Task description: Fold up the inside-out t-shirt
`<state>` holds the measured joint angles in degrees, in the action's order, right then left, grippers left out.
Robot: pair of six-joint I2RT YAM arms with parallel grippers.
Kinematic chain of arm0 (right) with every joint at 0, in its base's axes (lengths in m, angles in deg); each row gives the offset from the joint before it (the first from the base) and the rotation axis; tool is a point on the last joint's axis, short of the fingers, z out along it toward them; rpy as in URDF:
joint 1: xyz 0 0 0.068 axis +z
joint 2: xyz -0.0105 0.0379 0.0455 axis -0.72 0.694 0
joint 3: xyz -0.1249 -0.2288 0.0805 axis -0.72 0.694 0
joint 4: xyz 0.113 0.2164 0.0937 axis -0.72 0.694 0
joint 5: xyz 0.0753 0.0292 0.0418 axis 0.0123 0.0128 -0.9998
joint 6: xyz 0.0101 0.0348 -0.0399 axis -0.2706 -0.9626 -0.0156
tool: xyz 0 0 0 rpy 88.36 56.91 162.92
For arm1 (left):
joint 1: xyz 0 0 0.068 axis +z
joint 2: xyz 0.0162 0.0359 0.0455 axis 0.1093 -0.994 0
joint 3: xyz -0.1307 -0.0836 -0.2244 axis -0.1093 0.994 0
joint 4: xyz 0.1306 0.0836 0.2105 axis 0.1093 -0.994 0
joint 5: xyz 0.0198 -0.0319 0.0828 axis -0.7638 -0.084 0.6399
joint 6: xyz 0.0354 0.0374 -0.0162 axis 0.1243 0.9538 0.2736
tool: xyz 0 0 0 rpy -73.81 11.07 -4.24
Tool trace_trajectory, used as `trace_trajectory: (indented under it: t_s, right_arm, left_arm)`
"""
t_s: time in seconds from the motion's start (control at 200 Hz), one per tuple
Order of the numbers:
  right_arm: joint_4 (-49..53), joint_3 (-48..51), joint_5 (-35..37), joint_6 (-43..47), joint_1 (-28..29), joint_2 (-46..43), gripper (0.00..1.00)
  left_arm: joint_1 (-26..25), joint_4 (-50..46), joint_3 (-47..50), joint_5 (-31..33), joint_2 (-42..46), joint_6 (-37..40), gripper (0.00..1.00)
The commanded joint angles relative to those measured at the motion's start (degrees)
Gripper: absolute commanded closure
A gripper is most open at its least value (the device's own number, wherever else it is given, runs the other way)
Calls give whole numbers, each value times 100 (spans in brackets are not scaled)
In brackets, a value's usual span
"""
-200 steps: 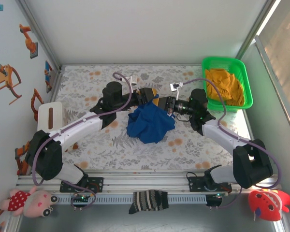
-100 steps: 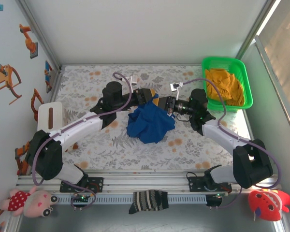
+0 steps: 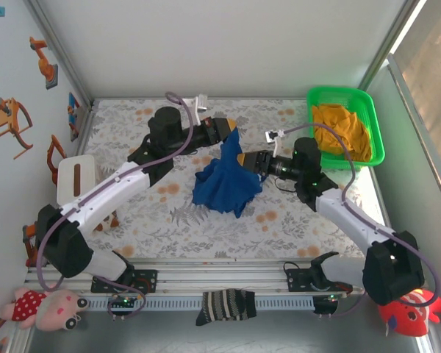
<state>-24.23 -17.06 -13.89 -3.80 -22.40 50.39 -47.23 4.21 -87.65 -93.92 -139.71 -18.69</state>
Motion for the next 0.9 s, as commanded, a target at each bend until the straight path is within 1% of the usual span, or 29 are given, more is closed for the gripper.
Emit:
trace_trajectory:
  t_s: [0.0, 0.11, 0.245, 0.3, 0.356, 0.456, 0.556, 0.636, 0.656, 0.671, 0.676, 0.696, 0.721, 0.756, 0.816, 0.846, 0.891]
  right_arm:
    - [752, -52, 392, 646, 7, 0, 50]
    - [607, -79, 427, 582, 108, 213, 50]
    - [870, -182, 622, 691, 122, 364, 50]
    - [1333, -266, 945, 898, 119, 286, 49]
    - [2052, -399, 1626, 1117, 85, 165, 50]
    - [2948, -513, 2621, 1070, -258, 35, 51]
    - [3234, -505, 3029, 841, -663, -35, 51]
    - [3346, -496, 3202, 757, -852, -88, 51]
    - [3354, -492, 3202, 762, -869, -101, 51]
    - [3362, -496, 3194, 762, -879, -114, 51]
    - [3364, -496, 3190, 764, -880, -115, 51]
    - [3377, -503, 3181, 781, -881, -134, 51]
    - [3383, -505, 3142, 791, -883, -147, 51]
    - [3393, -494, 3058, 825, -881, -172, 51]
    - [3450, -491, 2896, 878, -881, -216, 51]
    - [3476, -496, 2777, 919, -881, -243, 52]
    - [3500, -486, 2576, 982, -868, -293, 53]
  left_arm:
    - [-48, -492, -377, 65, 325, 241, 100]
    - [-63, -529, -457, 88, 361, 224, 100]
    - [-127, -674, -346, 126, 386, 368, 100]
    - [-165, -799, -177, 151, 414, 542, 100]
    - [-229, -945, 82, 288, 458, 679, 100]
    - [-441, -743, 783, 541, 454, 684, 100]
    - [-868, -111, 1240, 594, -20, 422, 100]
    - [-1261, 275, 1246, 433, -604, 308, 100]
    - [-1324, 286, 1188, 366, -762, 303, 95]
    - [-1368, 288, 1155, 324, -851, 301, 87]
    - [-1379, 288, 1140, 311, -881, 301, 85]
    - [-1414, 307, 1109, 272, -983, 300, 72]
    - [-1455, 334, 1100, 255, -1052, 305, 57]
    - [-1468, 360, 1137, 291, -1086, 301, 43]
    - [-1439, 270, 1303, 615, -911, 370, 29]
    - [-1414, 168, 1417, 832, -752, 415, 24]
    - [-1330, 71, 1613, 1168, -476, 456, 20]
